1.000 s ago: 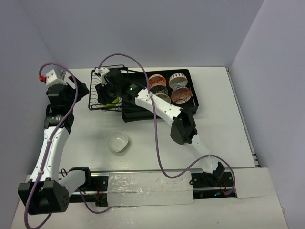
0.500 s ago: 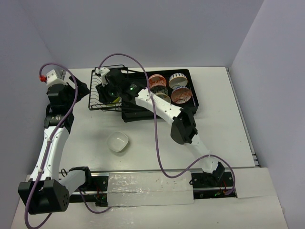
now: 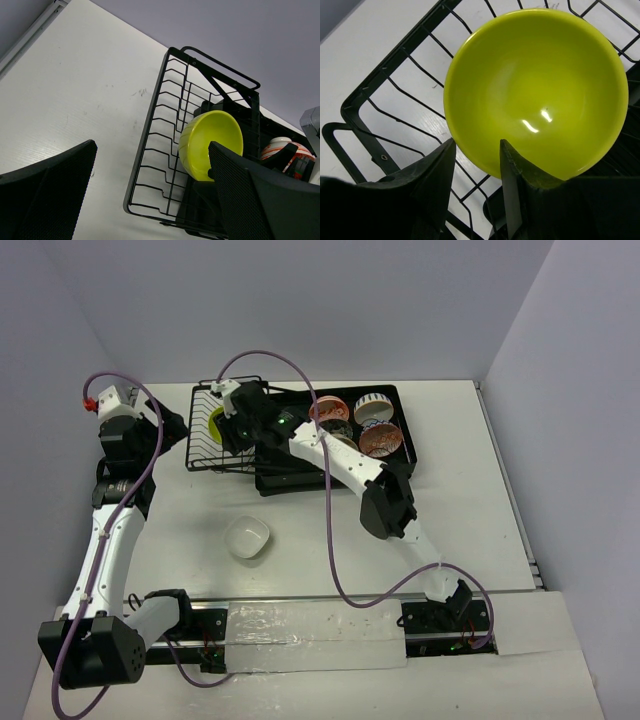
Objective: Load the bowls into the dish rack
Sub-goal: Pick up the bowl from the dish rack, then turn the bowl upside down over the dish rack.
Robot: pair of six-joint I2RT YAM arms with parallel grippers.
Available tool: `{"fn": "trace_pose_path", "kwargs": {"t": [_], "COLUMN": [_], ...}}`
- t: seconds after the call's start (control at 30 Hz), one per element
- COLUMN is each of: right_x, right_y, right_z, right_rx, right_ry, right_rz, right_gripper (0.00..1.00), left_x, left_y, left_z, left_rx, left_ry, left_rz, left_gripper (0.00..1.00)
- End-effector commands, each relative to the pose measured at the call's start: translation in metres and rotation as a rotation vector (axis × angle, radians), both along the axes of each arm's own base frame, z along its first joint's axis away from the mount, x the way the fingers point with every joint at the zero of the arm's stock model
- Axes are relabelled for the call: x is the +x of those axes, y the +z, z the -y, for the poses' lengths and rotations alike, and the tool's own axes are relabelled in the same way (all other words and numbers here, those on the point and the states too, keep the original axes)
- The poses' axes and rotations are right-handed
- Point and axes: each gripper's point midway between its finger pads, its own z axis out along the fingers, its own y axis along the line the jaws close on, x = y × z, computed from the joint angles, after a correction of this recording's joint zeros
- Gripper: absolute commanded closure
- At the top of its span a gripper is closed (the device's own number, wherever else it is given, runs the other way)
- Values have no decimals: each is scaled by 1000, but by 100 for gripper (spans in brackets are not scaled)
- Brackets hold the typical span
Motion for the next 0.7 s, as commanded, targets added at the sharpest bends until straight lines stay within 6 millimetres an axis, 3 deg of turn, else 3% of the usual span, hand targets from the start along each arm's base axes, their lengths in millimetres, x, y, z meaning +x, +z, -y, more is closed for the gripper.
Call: {"fn": "trace_pose_path", "kwargs": {"t": [0.0, 0.1, 0.13, 0.2, 0.47, 0.67], "right_x": [-25, -23, -22, -22, -24, -26], "right_y": [-20, -11, -9, -2, 20, 56], "right_z": [19, 17, 17, 17, 17, 16], "right_rx": [-120, -100, -96, -84, -41, 72], "right_ry": [40, 42, 38, 36, 32, 58], "right_rz": [-64, -47, -42, -30, -1, -10], "right_gripper": [54, 63, 71, 73, 100, 100], "left_x": [3, 3, 3, 4, 3, 4], "left_y": [14, 13, 13, 13, 12, 12], "left_z": [1, 1, 2, 2, 2, 2], "left_rx": [-9, -11, -12, -13, -16, -16], "left_ry": [-9, -13, -14, -16, -18, -18], "left_rz": [36, 34, 36, 34, 33, 32], "left_gripper": [1, 1, 1, 1, 1, 1]}}
